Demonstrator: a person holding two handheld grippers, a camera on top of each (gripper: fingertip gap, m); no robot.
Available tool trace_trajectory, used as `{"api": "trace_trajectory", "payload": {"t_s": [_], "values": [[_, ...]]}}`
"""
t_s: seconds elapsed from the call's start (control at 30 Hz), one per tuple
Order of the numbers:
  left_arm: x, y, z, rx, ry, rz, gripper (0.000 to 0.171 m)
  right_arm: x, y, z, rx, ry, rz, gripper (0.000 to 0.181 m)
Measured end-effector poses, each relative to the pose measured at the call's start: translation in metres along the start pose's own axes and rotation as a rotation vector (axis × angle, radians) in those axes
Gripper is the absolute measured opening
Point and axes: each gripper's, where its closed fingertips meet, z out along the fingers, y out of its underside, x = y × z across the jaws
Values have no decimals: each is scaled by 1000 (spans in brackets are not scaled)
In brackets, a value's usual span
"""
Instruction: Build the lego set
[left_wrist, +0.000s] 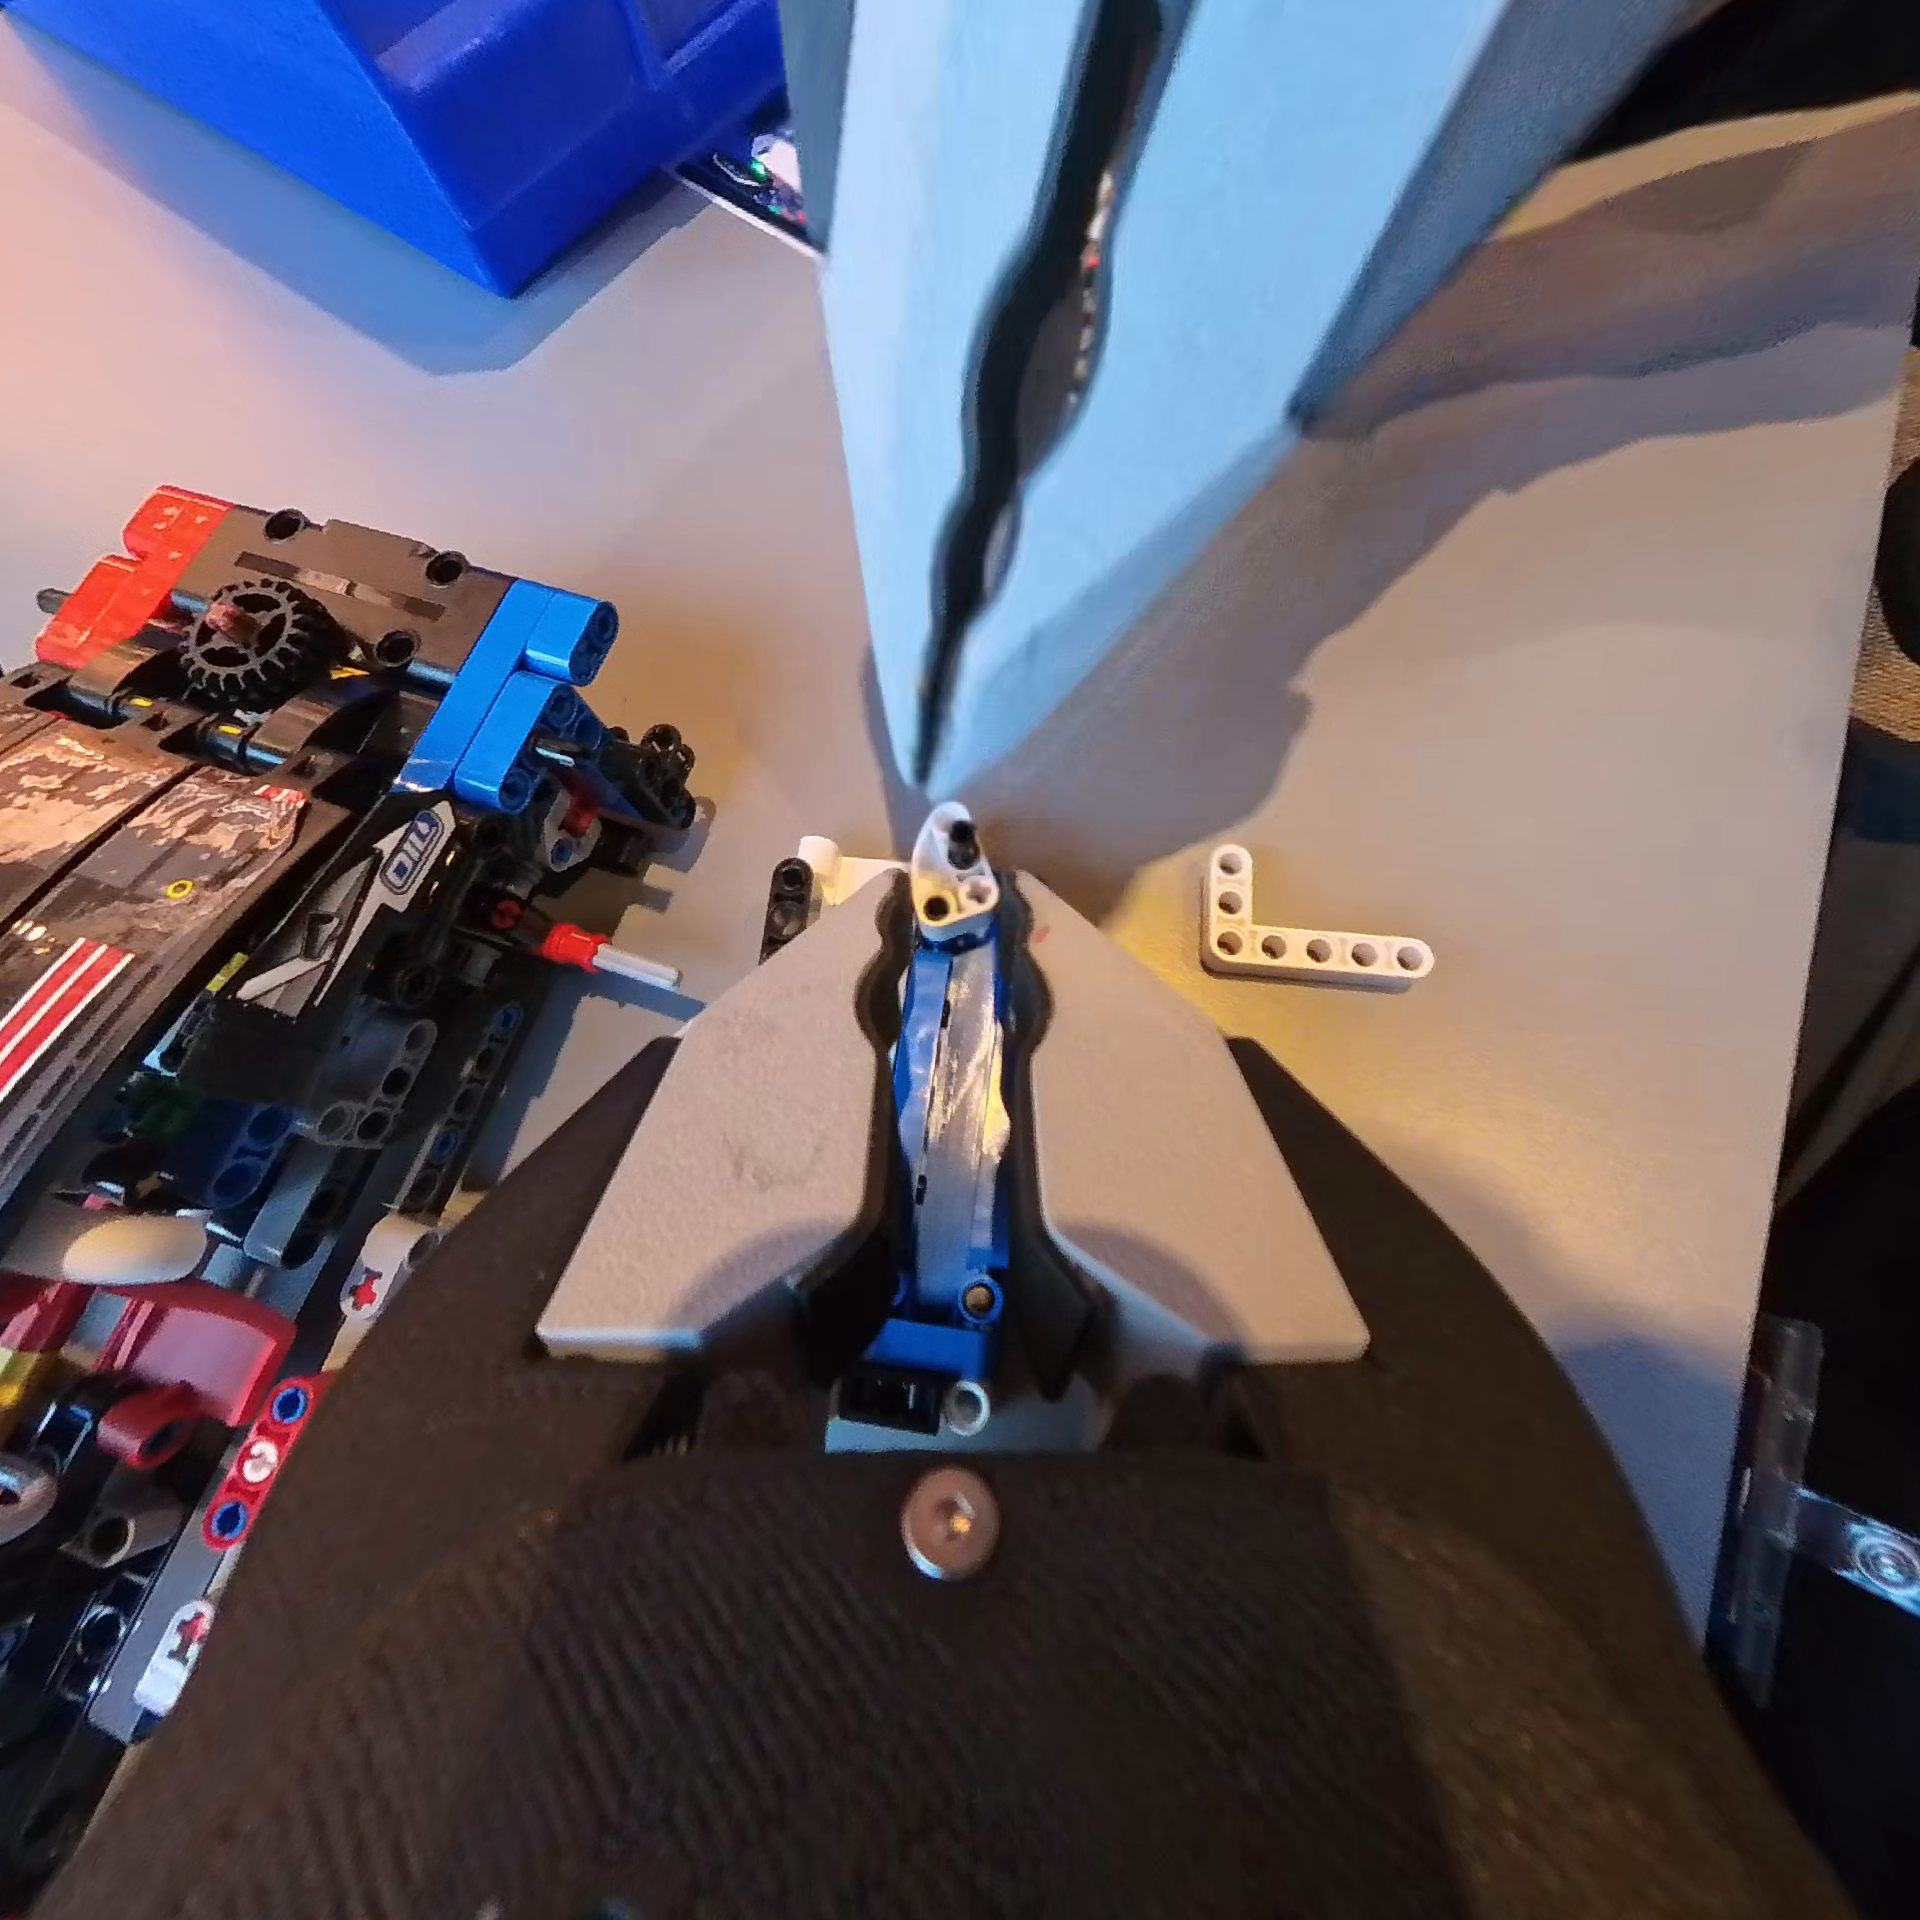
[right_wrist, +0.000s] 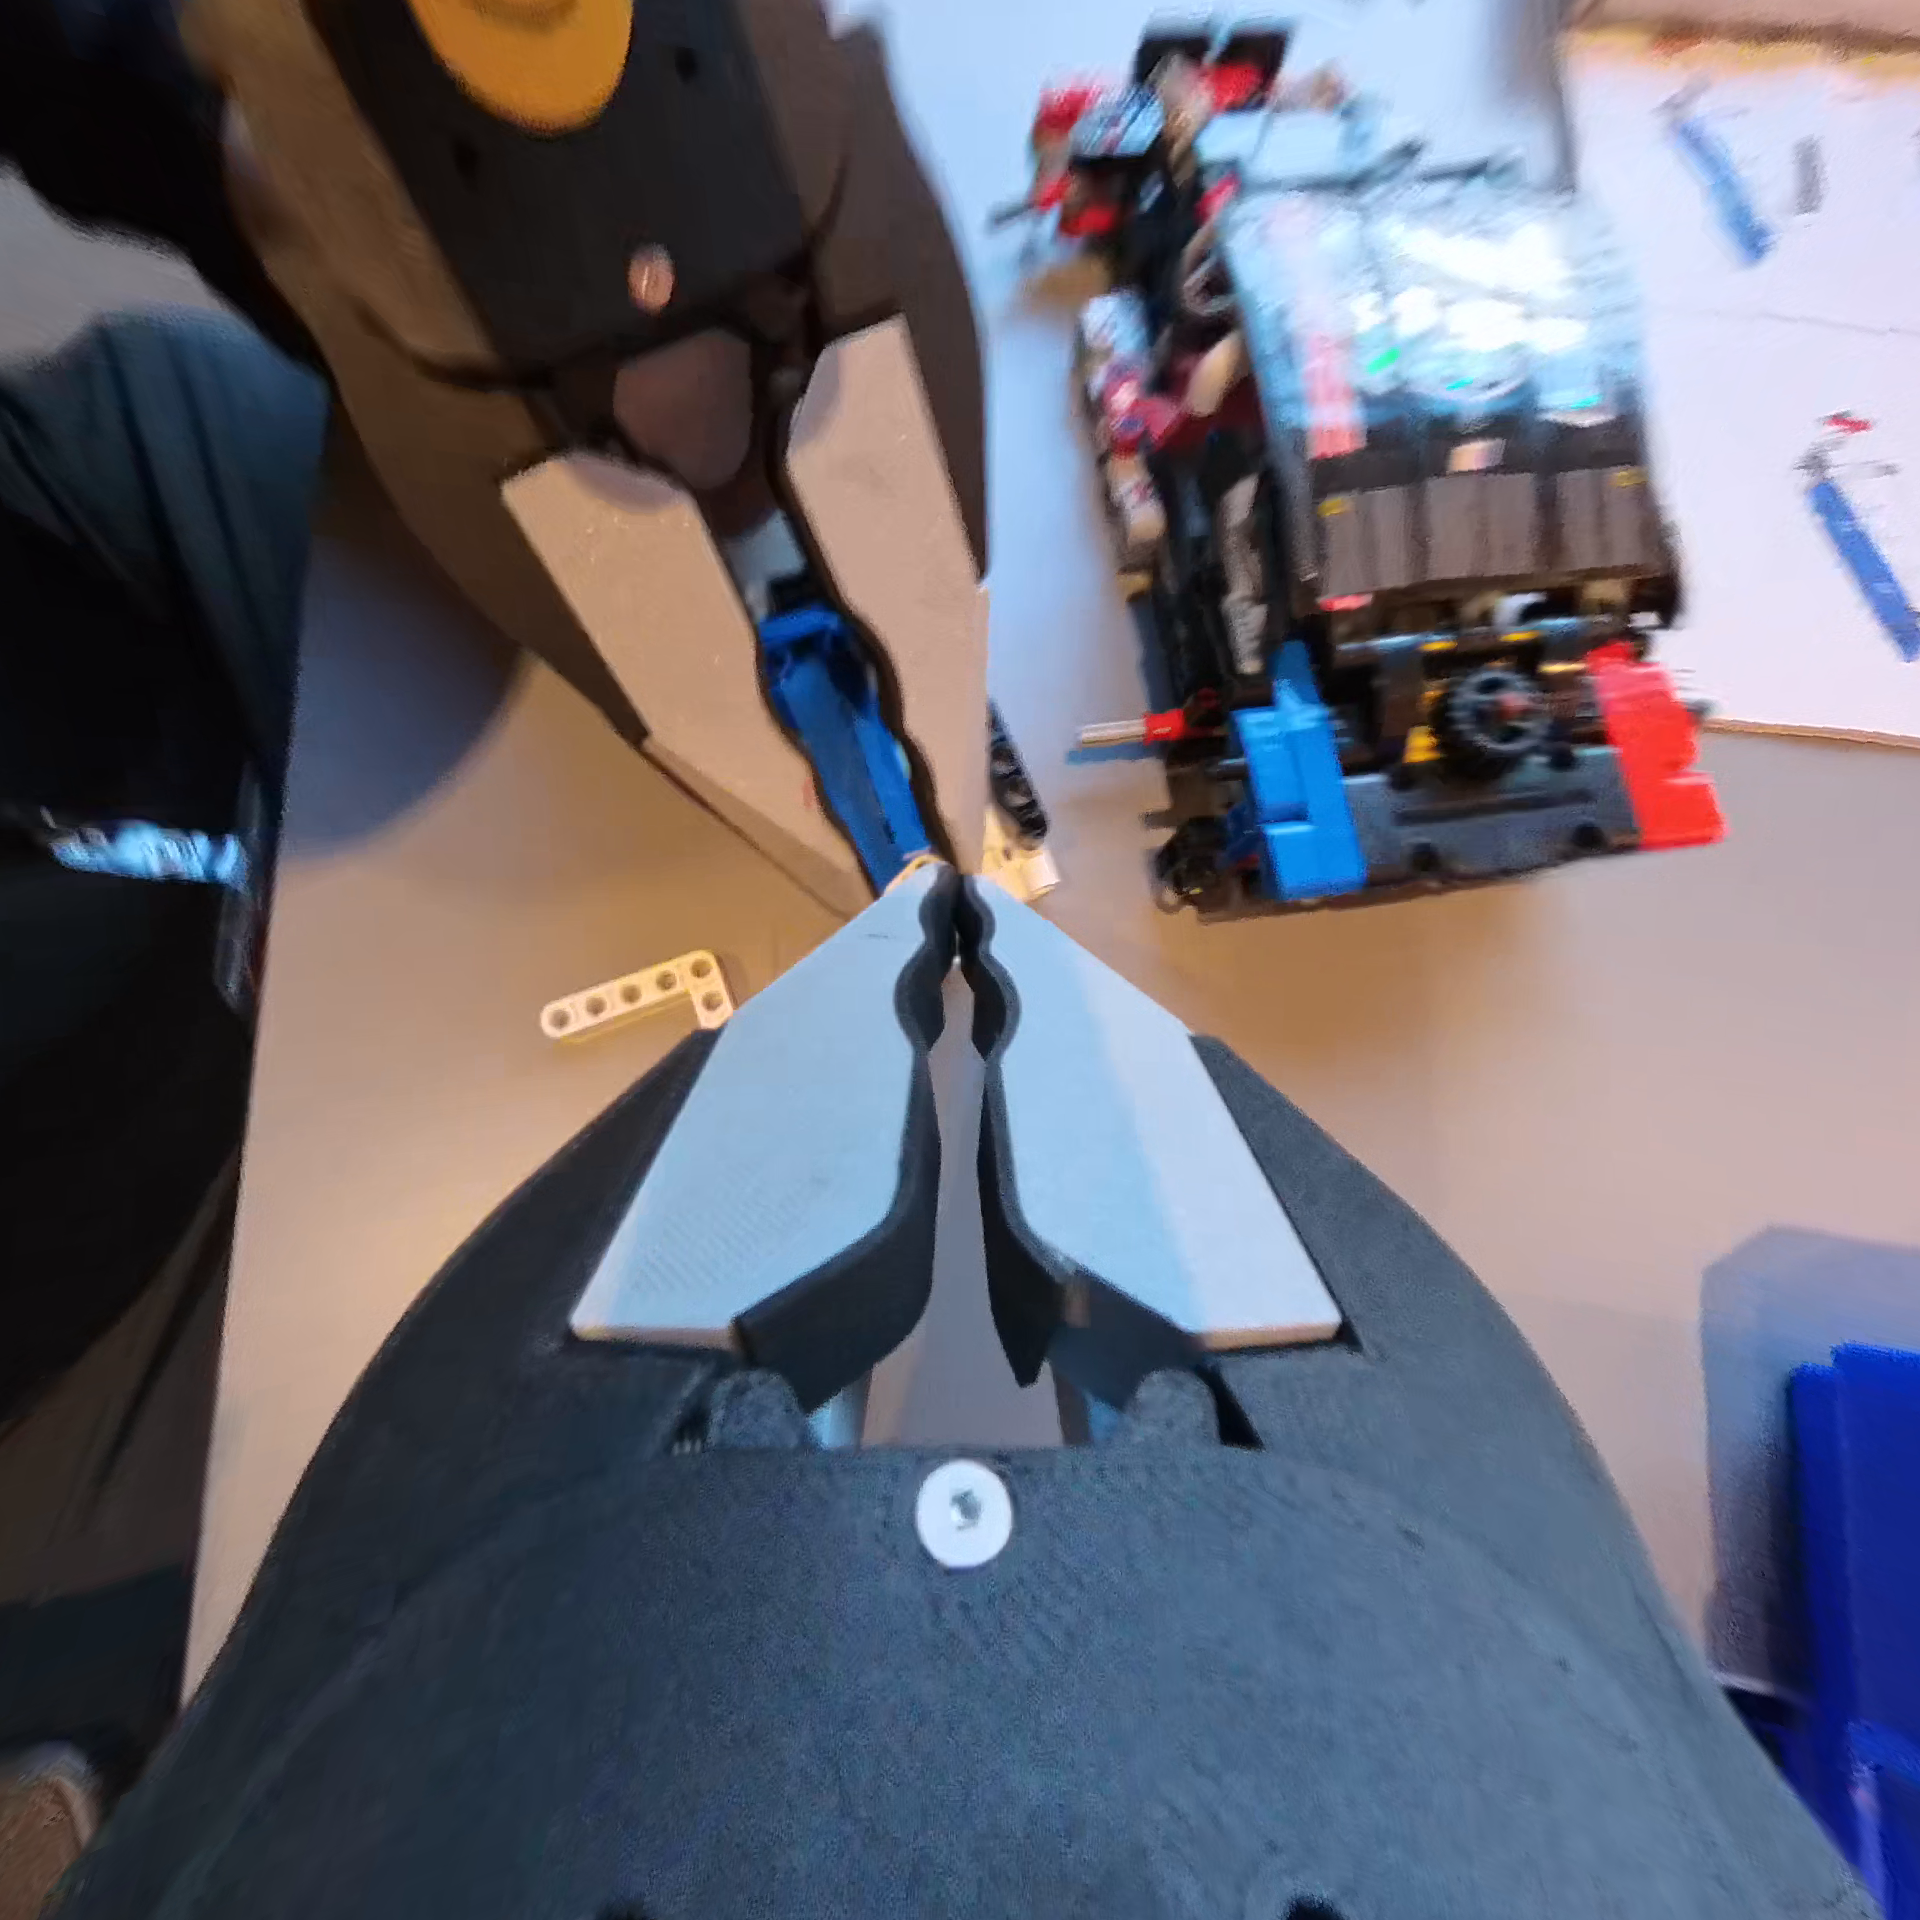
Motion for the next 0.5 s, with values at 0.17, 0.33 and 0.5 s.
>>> {"api": "trace_trajectory", "payload": {"t_s": [0.17, 0.33, 0.5], "values": [[-1, 0, 0, 0, 2, -8, 14, 30, 3, -38, 185, 132, 179, 0], [-1, 1, -2, -1, -2, -2, 14, 36, 45, -37, 72, 197, 247, 14], [3, 1, -4, -3, -8, -1, 21, 34, 57, -24, 17, 196, 223, 20]]}}
